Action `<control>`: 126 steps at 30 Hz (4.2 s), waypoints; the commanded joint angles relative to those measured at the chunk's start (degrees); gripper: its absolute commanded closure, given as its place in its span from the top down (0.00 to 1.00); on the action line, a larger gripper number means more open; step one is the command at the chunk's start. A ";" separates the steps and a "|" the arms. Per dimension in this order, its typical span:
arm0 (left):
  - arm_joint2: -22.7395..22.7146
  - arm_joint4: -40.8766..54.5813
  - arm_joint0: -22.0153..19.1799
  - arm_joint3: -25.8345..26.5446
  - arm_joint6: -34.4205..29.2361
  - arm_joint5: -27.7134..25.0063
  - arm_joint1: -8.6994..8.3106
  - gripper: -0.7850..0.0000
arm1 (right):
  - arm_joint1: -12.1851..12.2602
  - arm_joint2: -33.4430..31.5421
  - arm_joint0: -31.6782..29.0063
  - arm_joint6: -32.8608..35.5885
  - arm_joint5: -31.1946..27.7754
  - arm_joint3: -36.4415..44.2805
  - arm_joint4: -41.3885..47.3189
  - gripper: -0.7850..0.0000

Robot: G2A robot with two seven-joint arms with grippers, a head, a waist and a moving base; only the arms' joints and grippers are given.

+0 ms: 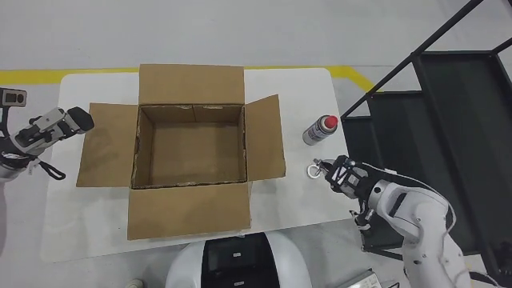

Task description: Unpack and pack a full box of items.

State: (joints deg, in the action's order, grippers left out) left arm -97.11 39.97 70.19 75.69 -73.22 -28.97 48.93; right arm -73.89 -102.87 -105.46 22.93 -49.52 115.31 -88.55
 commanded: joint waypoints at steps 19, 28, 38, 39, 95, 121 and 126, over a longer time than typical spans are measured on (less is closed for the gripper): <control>0.00 0.00 0.00 0.00 0.00 0.00 0.00 1.00 | 1.90 8.50 3.23 -5.20 5.79 -17.41 -23.28 0.00; 0.00 0.00 0.00 0.00 0.00 0.00 0.00 1.00 | 2.01 10.78 7.30 -3.58 8.10 -23.78 -22.36 0.00; 0.00 0.00 0.00 0.00 0.00 0.00 0.00 1.00 | 2.55 9.19 6.77 -5.18 7.65 -23.56 -17.50 1.00; 0.00 0.00 0.00 0.00 0.00 0.00 0.00 1.00 | 2.67 8.74 6.46 -5.57 7.16 -23.16 -17.09 1.00; 0.00 0.00 0.00 0.00 0.00 0.00 0.00 1.00 | 4.58 -0.09 3.18 -15.62 -3.23 -21.70 -4.23 1.00; 0.00 0.00 0.00 0.00 0.00 0.00 0.00 1.00 | 5.78 8.56 2.78 -14.73 -3.22 -19.93 -16.60 1.00; 0.00 0.00 0.00 0.00 0.00 0.00 0.00 1.00 | 5.89 9.38 4.77 -13.08 -1.32 -23.11 -15.67 1.00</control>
State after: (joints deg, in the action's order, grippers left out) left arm -97.11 39.97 70.19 75.69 -73.22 -28.97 48.93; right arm -68.01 -93.58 -101.18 9.51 -51.00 92.85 -104.67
